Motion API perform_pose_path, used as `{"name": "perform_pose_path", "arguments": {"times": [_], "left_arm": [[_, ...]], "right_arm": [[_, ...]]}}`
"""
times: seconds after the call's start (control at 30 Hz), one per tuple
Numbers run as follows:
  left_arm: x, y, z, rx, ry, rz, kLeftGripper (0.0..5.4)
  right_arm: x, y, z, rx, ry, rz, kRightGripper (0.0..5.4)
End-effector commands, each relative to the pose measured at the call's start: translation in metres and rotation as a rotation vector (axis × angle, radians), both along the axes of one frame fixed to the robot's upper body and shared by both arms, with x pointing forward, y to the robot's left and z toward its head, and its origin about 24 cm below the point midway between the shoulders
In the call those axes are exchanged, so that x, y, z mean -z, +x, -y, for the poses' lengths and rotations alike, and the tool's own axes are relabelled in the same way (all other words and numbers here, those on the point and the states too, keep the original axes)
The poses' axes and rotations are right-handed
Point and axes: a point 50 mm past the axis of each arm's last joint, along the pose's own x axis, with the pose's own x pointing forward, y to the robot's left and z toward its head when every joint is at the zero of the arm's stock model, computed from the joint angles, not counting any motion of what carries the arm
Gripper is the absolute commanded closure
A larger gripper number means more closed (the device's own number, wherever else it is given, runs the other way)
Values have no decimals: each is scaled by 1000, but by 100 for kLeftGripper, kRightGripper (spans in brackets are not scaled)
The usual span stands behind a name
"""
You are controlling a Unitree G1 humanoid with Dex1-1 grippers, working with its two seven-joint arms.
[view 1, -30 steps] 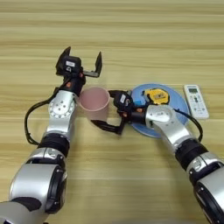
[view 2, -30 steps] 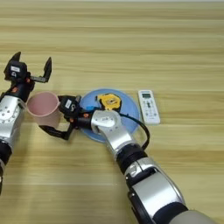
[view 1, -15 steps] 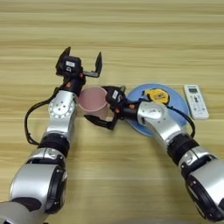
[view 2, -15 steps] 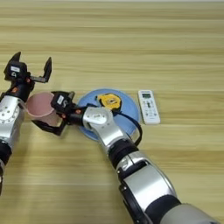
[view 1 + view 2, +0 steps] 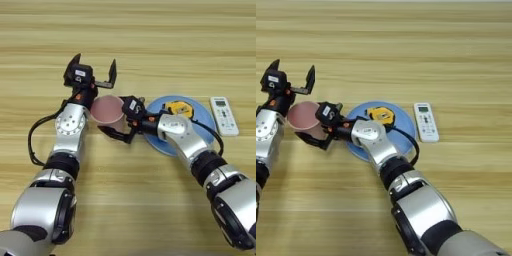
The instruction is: Move the objects on the table
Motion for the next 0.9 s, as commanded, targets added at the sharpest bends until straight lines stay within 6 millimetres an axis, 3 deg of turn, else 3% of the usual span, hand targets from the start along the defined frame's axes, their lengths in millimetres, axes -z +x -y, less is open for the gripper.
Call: {"name": "perform_pose_path", "arguments": {"times": [0.03,0.37,0.9], "left_arm": [[-1,0,1,-1,2,11,0],[-21,-5,-11,-37,-122,165,0],[-23,-8,-6,17,-145,185,0]], "right_arm": [[-10,8,3,11,4,32,81],[-24,29,29,143,36,50,83],[-70,64,77,333,110,143,83]]}}
